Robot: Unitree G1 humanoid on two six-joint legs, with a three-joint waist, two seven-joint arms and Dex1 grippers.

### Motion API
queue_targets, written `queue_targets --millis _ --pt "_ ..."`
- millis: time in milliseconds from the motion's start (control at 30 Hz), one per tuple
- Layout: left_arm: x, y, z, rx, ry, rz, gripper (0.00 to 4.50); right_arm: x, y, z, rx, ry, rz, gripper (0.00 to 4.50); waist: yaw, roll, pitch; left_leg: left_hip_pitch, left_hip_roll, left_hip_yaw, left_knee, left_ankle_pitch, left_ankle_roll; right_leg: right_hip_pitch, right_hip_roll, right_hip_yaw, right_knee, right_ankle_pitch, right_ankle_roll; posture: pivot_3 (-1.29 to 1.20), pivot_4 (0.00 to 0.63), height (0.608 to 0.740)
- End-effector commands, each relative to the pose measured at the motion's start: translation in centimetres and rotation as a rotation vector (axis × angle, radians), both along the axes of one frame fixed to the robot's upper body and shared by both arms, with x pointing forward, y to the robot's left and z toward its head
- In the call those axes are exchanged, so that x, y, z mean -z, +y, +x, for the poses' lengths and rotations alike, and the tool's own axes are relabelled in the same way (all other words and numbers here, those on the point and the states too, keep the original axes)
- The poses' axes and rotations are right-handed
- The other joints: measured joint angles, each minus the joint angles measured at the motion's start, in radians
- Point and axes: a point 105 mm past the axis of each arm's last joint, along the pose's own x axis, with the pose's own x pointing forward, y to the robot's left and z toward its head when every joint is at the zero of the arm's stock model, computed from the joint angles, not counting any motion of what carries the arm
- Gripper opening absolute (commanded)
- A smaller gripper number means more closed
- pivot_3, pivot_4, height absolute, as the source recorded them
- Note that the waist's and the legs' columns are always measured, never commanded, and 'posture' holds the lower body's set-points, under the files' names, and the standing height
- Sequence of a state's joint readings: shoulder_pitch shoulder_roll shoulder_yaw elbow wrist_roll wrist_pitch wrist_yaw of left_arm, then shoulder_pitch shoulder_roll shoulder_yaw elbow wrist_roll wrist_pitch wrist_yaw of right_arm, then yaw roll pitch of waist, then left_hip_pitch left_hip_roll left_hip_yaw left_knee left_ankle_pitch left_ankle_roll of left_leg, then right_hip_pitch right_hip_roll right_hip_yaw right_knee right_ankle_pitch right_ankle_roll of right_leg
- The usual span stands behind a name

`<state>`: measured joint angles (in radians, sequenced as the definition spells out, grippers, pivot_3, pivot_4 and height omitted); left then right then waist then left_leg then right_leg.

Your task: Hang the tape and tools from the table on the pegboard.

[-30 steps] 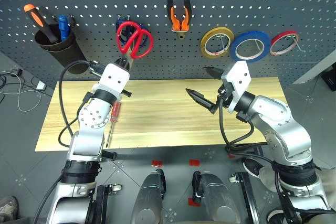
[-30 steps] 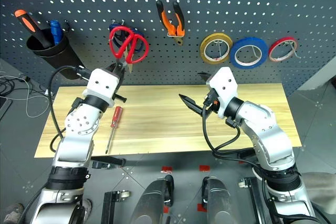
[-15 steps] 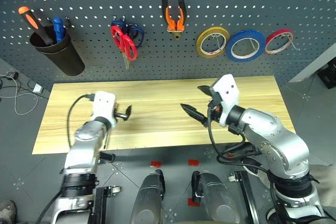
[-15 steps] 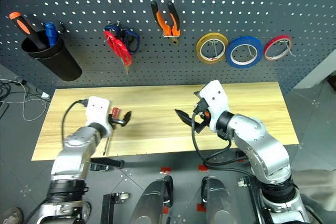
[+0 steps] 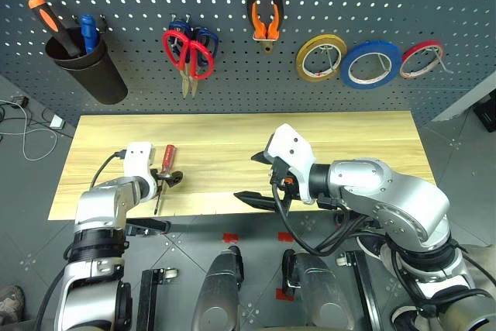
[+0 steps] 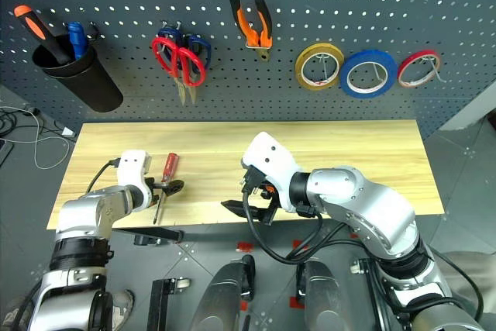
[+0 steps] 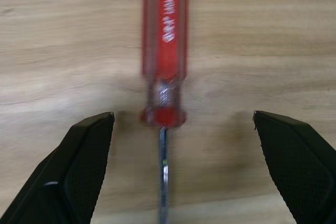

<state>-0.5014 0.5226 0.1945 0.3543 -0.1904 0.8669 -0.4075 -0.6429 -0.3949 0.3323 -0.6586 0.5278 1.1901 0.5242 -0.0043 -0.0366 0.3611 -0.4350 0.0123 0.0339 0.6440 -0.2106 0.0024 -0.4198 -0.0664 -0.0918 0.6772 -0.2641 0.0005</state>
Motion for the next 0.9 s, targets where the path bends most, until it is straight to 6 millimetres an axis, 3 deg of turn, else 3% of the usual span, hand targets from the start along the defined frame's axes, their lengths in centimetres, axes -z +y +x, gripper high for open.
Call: queue_targets --millis 33,67,167,467,500,667,900 --pt "-0.1 0.3 0.3 -0.001 -0.005 0.038 4.46 -0.4 0.3 -0.6 -0.050 -0.035 0.004 4.50 0.001 -0.001 0.001 0.000 0.000 0.000 0.000 0.000 0.000 0.000 0.000 0.000 0.000 0.000 0.000 -0.03 0.408 0.740" --pt "-0.1 0.4 0.3 -0.001 -0.002 0.050 4.46 -0.3 0.2 -0.6 -0.051 -0.035 0.000 4.50 -0.001 -0.001 0.001 0.000 0.000 0.000 0.000 0.000 0.000 0.000 0.000 0.000 -0.001 0.000 0.000 -0.03 0.408 0.740" --pt "0.1 1.3 0.3 -0.025 -0.005 0.083 3.87 -0.1 -0.1 -0.5 -0.052 -0.035 -0.013 4.50 -0.002 -0.001 0.001 0.000 0.000 0.002 -0.001 0.000 0.000 0.000 -0.001 0.000 -0.002 -0.001 0.000 -0.04 0.399 0.740" --pt "0.1 0.9 1.4 0.027 -0.071 0.135 0.96 0.5 -1.6 0.6 0.014 -0.058 -0.060 4.50 0.000 -0.001 0.001 0.000 -0.001 0.001 -0.001 0.000 0.000 0.000 -0.003 -0.001 -0.002 -0.001 0.000 -0.08 0.352 0.740" --pt "-0.3 0.9 1.7 0.039 -0.106 0.169 0.81 0.5 -1.8 0.6 0.018 -0.067 -0.066 4.50 0.001 -0.002 0.000 0.000 -0.001 0.001 -0.001 0.000 0.000 0.000 -0.003 -0.001 -0.002 -0.001 0.000 -0.08 0.344 0.740" --pt "-2.0 0.7 1.5 0.058 -0.239 0.210 0.82 0.3 -2.5 0.8 0.051 -0.108 -0.063 4.50 -0.001 -0.003 -0.001 -0.001 -0.001 0.001 -0.001 0.002 -0.004 0.000 -0.003 -0.002 -0.003 -0.001 0.000 -0.09 0.306 0.740" --pt "-7.5 1.9 -2.3 -0.057 -0.656 0.383 0.82 -1.4 -3.5 2.2 0.187 -0.238 0.067 4.50 -0.012 -0.007 -0.007 -0.001 -0.001 0.001 -0.002 0.002 -0.005 0.000 -0.003 -0.003 -0.005 -0.001 0.000 -0.06 0.259 0.740"
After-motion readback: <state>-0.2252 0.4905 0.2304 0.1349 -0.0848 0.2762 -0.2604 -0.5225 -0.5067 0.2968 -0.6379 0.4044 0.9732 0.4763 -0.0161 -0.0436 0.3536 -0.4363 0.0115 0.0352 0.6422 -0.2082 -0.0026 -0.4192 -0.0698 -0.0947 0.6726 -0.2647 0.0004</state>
